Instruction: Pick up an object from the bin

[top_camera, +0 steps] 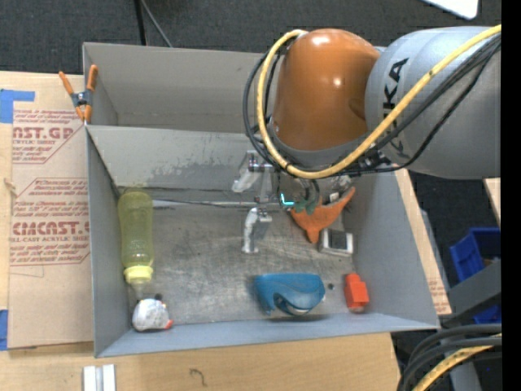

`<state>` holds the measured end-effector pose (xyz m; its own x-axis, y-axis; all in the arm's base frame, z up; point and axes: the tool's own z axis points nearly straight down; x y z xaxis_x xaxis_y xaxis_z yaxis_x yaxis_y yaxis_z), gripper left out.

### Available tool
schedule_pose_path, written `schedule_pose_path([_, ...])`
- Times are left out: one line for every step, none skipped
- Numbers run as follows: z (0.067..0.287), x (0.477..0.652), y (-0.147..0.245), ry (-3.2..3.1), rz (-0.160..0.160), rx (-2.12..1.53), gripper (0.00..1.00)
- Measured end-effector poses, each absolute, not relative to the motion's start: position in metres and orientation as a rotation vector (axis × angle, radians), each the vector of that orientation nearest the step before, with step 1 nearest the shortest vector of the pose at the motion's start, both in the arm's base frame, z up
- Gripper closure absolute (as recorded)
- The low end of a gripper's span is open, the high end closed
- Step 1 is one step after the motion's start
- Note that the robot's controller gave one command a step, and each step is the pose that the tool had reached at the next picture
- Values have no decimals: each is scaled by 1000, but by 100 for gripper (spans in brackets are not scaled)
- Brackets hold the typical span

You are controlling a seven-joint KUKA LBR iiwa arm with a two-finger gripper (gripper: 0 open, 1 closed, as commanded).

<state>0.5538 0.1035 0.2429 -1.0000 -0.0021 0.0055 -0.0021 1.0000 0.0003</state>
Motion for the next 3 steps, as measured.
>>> schedule_pose_path([247,555,103,-3143,-2,1,0])
schedule_pose_path([249,551,101,-3143,-1,-40,0])
schedule_pose_path([198,546,96,-3149,-2,65,0])
